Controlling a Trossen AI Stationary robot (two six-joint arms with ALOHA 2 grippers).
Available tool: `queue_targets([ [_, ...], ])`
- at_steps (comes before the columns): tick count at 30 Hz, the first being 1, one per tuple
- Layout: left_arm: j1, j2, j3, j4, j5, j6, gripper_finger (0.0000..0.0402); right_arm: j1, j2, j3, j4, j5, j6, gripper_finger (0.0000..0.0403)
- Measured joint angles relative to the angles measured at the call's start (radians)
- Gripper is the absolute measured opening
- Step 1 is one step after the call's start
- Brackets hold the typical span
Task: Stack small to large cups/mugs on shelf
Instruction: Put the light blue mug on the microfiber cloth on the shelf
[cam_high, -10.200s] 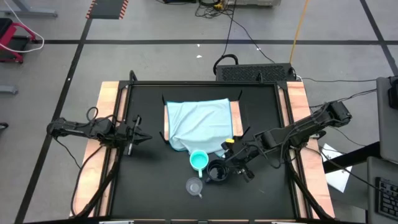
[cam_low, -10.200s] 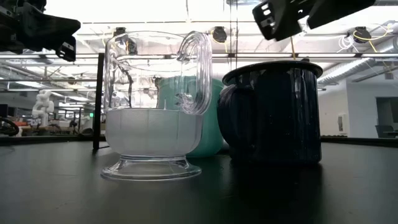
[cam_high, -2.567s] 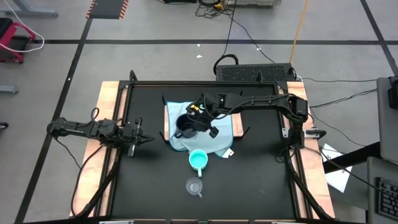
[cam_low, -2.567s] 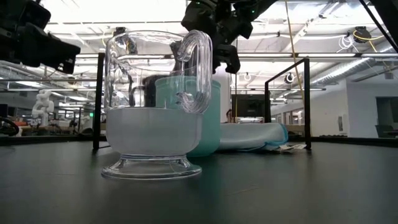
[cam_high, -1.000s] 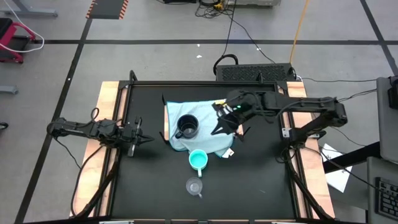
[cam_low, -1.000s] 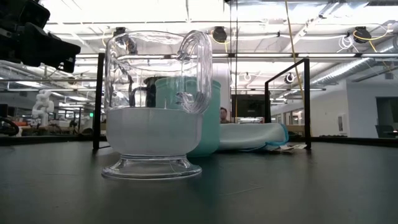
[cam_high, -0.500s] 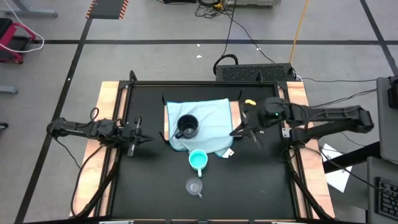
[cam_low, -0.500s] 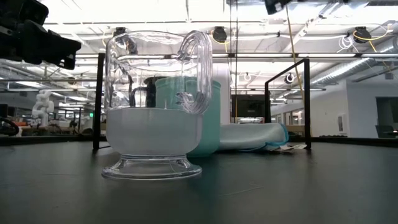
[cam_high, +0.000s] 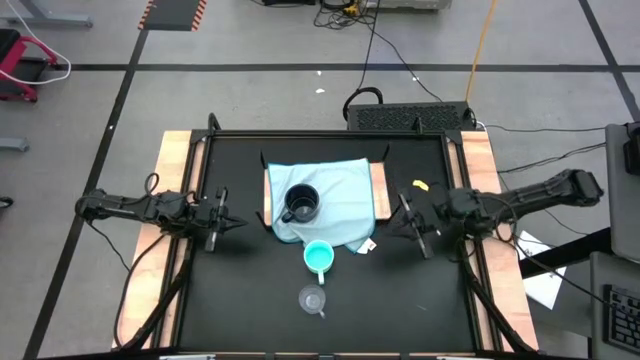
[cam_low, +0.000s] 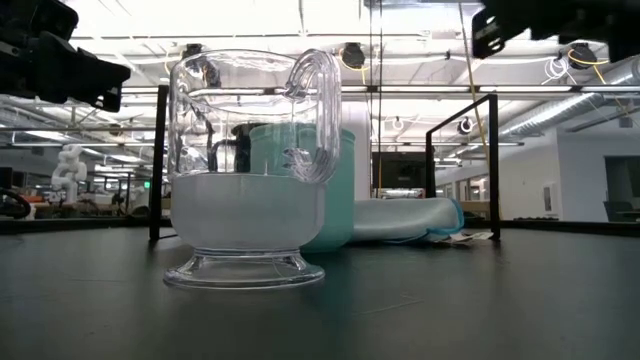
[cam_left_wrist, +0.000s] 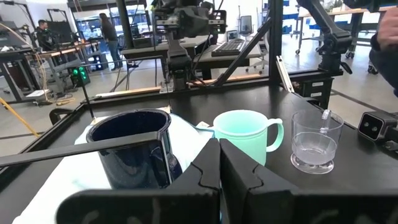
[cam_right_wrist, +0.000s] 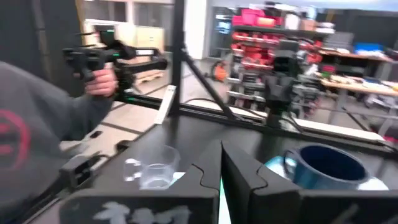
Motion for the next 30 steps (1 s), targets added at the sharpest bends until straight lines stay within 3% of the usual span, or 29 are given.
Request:
queue_targets([
  [7,0.0,0.0,0.0,-0.001,-0.001,0.019,0.0003,0.12,-0.038,-0.02,-0.034,0.093,-0.062,0.0],
  [11,0.0,0.0,0.0,-0.004,-0.03,0.061,0.0003,0.144,-0.049,-0.02,-0.115,0.172,-0.061,0.0],
  [15,0.0,0.0,0.0,-0.022,-0.059,0.092,0.0003,0.148,-0.049,-0.032,-0.179,0.175,-0.044,0.0],
  [30,0.0,0.0,0.0,0.004,-0.052,0.077,0.0003,0.149,-0.103,-0.24,0.102,0.174,-0.06,0.0],
])
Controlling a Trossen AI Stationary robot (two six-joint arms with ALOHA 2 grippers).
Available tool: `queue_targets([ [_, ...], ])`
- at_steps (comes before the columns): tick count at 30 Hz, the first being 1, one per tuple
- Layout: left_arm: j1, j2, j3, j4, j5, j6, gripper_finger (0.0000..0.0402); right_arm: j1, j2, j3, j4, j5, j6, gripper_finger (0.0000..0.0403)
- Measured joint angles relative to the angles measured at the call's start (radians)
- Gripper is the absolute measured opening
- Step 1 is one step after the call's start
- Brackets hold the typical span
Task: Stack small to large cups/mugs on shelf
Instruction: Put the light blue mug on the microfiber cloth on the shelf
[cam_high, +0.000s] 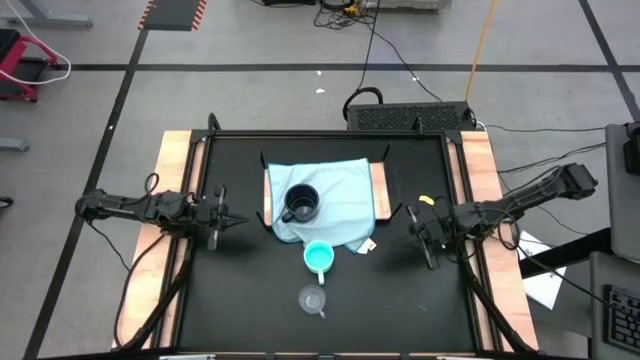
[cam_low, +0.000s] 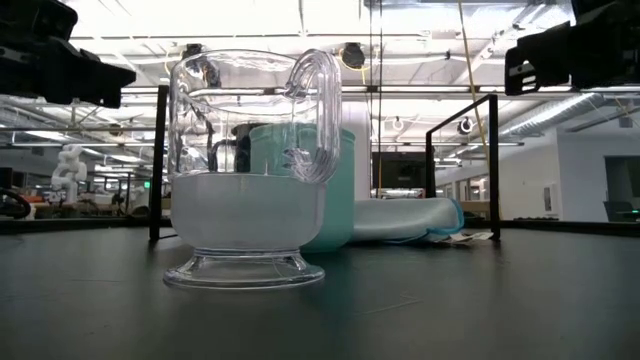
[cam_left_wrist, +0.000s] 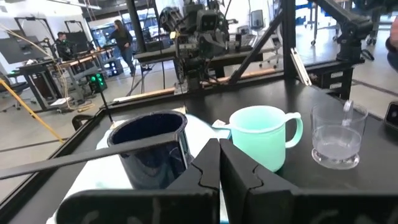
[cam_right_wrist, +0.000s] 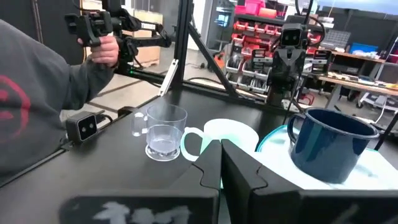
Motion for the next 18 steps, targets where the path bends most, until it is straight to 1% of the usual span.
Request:
queue_targets([
  [9,0.0,0.0,0.0,0.027,0.005,-0.029,0.0003,0.001,-0.006,-0.008,0.018,-0.001,-0.019,0.0],
  [16,0.0,0.0,0.0,0.108,0.012,-0.09,0.0003,0.006,-0.006,-0.008,0.005,-0.004,-0.041,0.0],
  [18,0.0,0.0,0.0,0.112,0.035,-0.087,0.0003,0.011,-0.006,-0.008,0.002,-0.004,-0.047,0.0],
])
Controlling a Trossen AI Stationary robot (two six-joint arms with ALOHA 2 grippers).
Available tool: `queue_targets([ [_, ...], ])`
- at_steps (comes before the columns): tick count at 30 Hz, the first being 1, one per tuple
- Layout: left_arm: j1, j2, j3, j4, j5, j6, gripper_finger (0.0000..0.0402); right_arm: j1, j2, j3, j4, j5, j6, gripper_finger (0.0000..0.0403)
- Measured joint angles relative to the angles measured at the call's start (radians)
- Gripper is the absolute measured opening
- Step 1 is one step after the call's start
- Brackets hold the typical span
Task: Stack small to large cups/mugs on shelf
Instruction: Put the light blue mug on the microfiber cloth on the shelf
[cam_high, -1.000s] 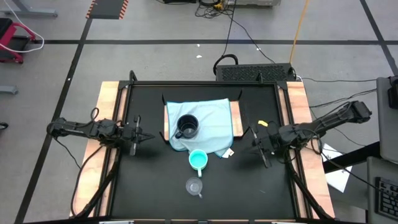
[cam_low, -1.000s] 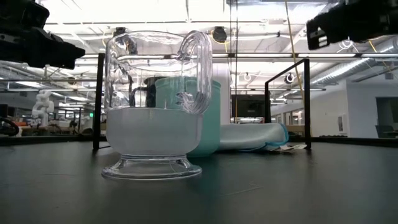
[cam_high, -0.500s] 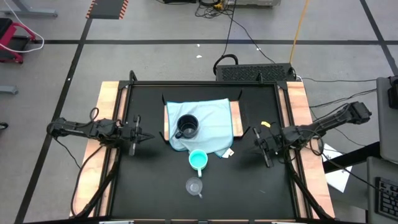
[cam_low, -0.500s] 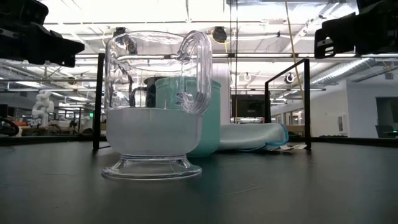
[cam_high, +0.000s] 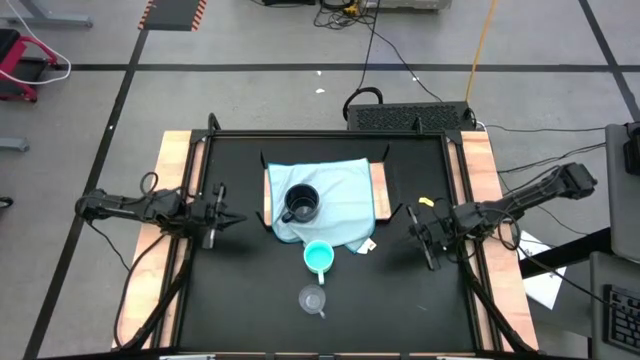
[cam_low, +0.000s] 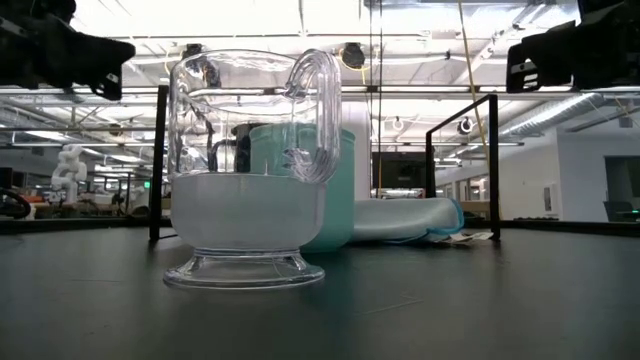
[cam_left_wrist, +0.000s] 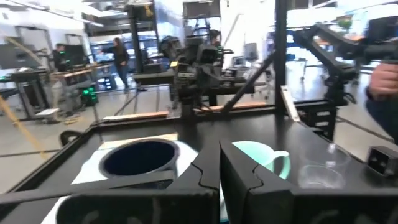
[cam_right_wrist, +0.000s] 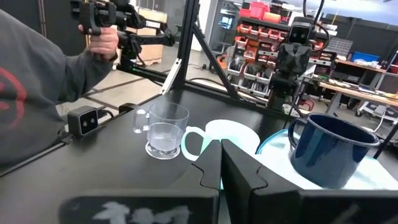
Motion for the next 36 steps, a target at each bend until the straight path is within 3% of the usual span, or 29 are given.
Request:
queue_targets([
  [6,0.0,0.037,0.0,0.074,0.01,-0.007,0.0001,0.018,0.0,0.0,0.0,0.0,-0.024,0.0],
  [14,0.0,0.231,0.035,0.219,0.002,-0.016,0.0001,0.02,0.0,0.0,0.0,0.0,-0.028,0.0],
  [28,-0.077,0.597,0.265,0.217,-0.008,0.007,0.0,0.02,0.0,0.0,-0.015,-0.001,-0.031,0.0],
  [36,-0.149,0.812,0.45,0.066,-0.037,0.001,0.0,0.02,0.0,0.0,-0.003,-0.001,-0.031,0.0],
])
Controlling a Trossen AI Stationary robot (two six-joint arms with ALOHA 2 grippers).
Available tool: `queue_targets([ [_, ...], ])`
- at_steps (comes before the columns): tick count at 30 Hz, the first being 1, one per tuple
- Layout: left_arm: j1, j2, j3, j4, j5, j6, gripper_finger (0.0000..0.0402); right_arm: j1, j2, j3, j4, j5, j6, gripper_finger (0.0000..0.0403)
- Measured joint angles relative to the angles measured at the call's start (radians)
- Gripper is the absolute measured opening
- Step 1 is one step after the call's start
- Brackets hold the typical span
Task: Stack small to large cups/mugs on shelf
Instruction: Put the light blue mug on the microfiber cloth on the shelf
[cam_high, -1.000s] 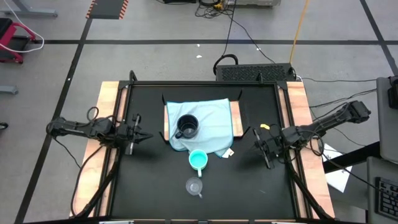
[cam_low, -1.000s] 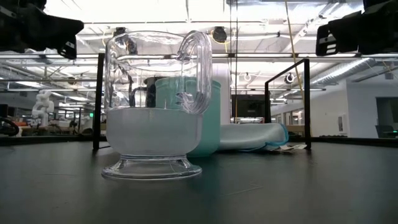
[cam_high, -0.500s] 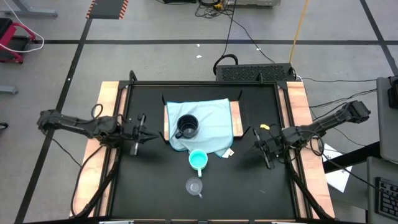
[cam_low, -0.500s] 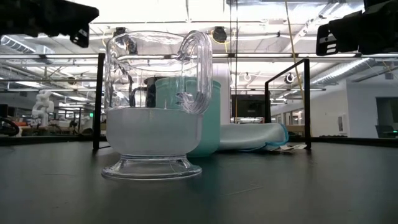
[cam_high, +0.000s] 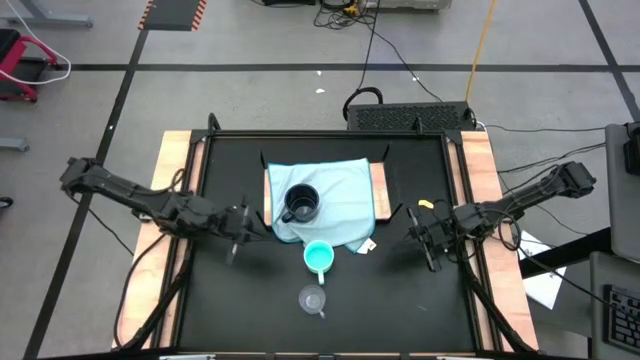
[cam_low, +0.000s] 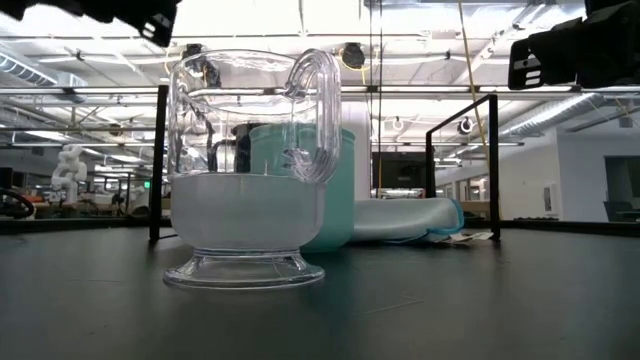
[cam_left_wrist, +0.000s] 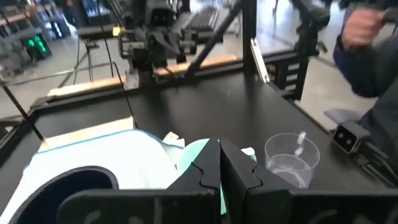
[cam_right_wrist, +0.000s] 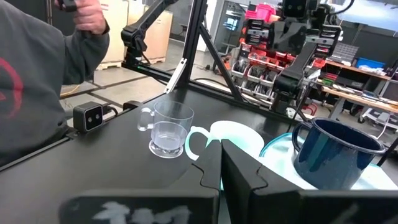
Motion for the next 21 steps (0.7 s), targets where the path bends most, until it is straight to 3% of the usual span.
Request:
queue_targets([
  [10,-0.034,0.231,0.286,-0.214,-0.032,0.054,0.0,0.0,0.0,0.0,0.005,0.0,-0.004,0.0],
  [21,-0.03,0.453,0.514,-0.417,-0.022,0.15,0.0001,0.0,-0.007,0.0,0.035,0.0,0.01,0.0],
])
